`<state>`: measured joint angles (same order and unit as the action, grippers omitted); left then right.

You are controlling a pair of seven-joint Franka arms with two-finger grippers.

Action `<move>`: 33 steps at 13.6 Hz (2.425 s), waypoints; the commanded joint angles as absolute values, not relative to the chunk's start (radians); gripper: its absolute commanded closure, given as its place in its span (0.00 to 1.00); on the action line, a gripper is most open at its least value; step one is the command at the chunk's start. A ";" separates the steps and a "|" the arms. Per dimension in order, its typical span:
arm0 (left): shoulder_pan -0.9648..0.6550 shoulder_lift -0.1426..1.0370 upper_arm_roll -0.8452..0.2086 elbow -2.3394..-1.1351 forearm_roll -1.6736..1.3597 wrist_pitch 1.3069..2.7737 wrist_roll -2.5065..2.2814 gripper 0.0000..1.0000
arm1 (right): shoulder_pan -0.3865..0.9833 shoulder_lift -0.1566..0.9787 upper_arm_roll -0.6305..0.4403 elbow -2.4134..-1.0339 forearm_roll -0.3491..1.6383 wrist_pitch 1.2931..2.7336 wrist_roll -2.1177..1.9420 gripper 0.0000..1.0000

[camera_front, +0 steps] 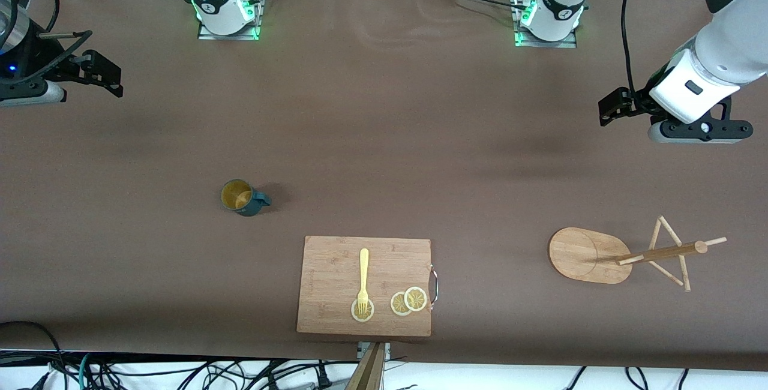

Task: Pass cup and hang on rack

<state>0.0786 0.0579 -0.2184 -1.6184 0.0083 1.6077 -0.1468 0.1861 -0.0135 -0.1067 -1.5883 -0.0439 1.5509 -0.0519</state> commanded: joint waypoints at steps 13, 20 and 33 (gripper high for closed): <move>0.084 0.057 -0.221 -1.605 0.000 1.594 -0.147 0.00 | 0.181 -0.005 -0.098 -1.569 -0.046 1.549 -0.040 0.00; 0.084 0.057 -0.222 -1.605 0.000 1.592 -0.147 0.00 | 0.178 0.001 -0.100 -1.572 -0.022 1.581 -0.051 0.00; 0.074 0.058 -0.227 -1.603 0.003 1.598 -0.147 0.00 | 0.167 0.235 -0.130 -1.624 0.046 1.577 -0.071 0.00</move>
<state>0.0755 0.0579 -0.2250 -1.6175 0.0083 1.6077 -0.1468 0.1723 0.2536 -0.1320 -1.6024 0.0491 1.5578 -0.0557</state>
